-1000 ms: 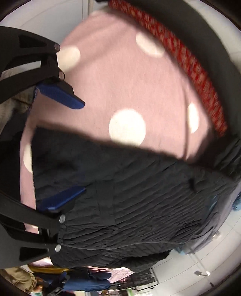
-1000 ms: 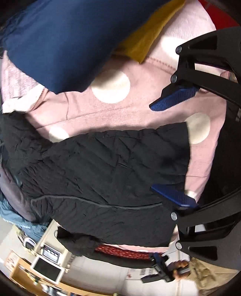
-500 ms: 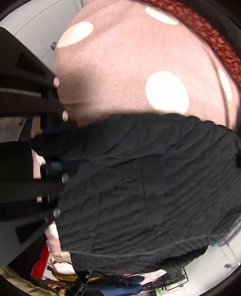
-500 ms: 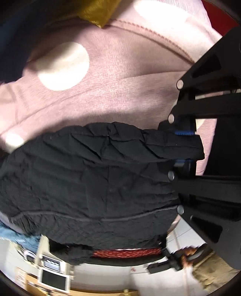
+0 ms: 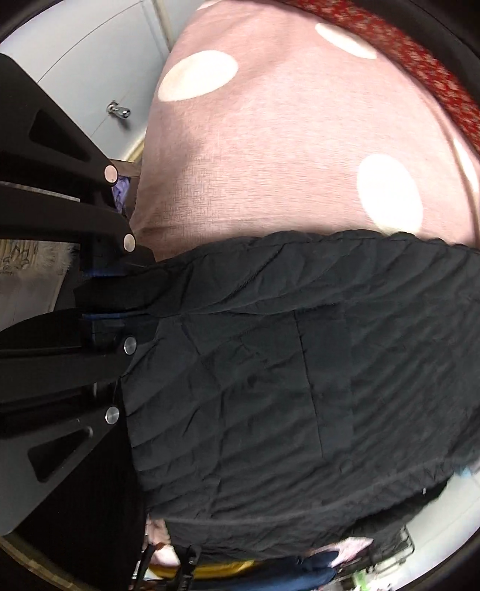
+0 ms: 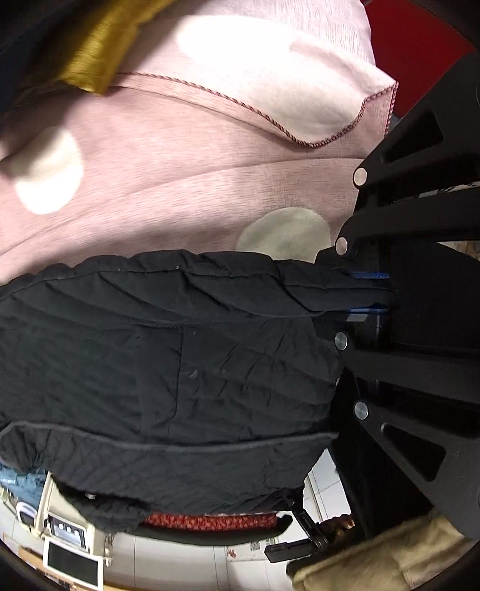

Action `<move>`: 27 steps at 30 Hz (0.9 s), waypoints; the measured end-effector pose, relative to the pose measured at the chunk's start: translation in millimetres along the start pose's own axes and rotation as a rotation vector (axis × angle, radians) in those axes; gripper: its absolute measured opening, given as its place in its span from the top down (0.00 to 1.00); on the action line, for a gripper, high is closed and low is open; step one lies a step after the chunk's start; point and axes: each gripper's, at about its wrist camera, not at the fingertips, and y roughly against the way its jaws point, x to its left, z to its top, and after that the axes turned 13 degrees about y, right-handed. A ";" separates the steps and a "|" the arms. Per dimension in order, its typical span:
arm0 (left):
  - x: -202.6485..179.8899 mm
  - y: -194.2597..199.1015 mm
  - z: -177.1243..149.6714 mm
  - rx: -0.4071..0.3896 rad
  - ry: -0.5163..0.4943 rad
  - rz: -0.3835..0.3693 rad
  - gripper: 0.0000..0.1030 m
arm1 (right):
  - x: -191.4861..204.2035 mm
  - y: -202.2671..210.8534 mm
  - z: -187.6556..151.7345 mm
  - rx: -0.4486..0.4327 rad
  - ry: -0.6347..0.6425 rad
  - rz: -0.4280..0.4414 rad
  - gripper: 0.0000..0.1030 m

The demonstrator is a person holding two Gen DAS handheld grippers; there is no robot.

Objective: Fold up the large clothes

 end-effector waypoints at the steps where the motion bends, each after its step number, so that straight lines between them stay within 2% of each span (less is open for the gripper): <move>1: -2.1 -6.6 4.6 0.013 0.021 0.019 0.76 | -1.3 -2.3 5.6 0.012 0.000 -0.013 0.90; 2: -2.8 -8.7 9.6 0.022 0.034 0.041 0.72 | 1.5 -5.5 13.3 0.028 0.009 -0.035 0.89; 3: -3.9 -7.9 14.9 0.027 0.042 0.066 0.61 | 6.1 -6.5 20.2 0.046 0.035 -0.077 0.84; 5: -8.8 1.4 24.4 -0.008 0.033 0.111 0.53 | 18.5 -2.2 29.7 0.065 0.105 -0.169 0.67; 6: -10.5 9.2 27.8 -0.042 0.027 0.144 0.42 | 24.0 0.9 32.9 0.067 0.135 -0.219 0.51; 7: -12.3 19.0 33.2 -0.090 0.024 0.191 0.30 | 29.8 7.6 36.9 0.062 0.174 -0.293 0.42; 9: -17.0 40.0 45.6 -0.196 0.026 0.258 0.24 | 35.3 19.1 45.3 0.053 0.212 -0.374 0.41; 10: -20.2 49.6 53.8 -0.235 0.031 0.267 0.24 | 35.8 28.8 53.1 0.042 0.209 -0.431 0.41; 11: -25.2 57.5 64.1 -0.259 0.038 0.263 0.23 | 35.9 35.9 58.7 0.024 0.204 -0.453 0.41; 15: -56.9 70.6 97.3 -0.310 -0.006 0.216 0.21 | 51.5 60.0 101.4 -0.076 0.222 -0.425 0.39; 16: -69.3 70.6 104.5 -0.314 -0.038 0.201 0.20 | 64.5 60.5 119.9 -0.093 0.262 -0.416 0.34; 17: -73.2 71.5 103.2 -0.315 -0.063 0.189 0.20 | 75.5 59.4 131.8 -0.108 0.297 -0.414 0.33; 21: -140.2 55.5 118.2 -0.288 -0.208 0.117 0.15 | 127.0 37.8 175.4 -0.111 0.463 -0.380 0.33; 25: -178.7 30.7 130.9 -0.251 -0.284 0.127 0.15 | 164.5 5.9 204.1 -0.078 0.576 -0.391 0.33; 27: -187.5 12.8 136.7 -0.202 -0.272 0.129 0.15 | 169.5 -12.2 212.3 -0.050 0.587 -0.378 0.33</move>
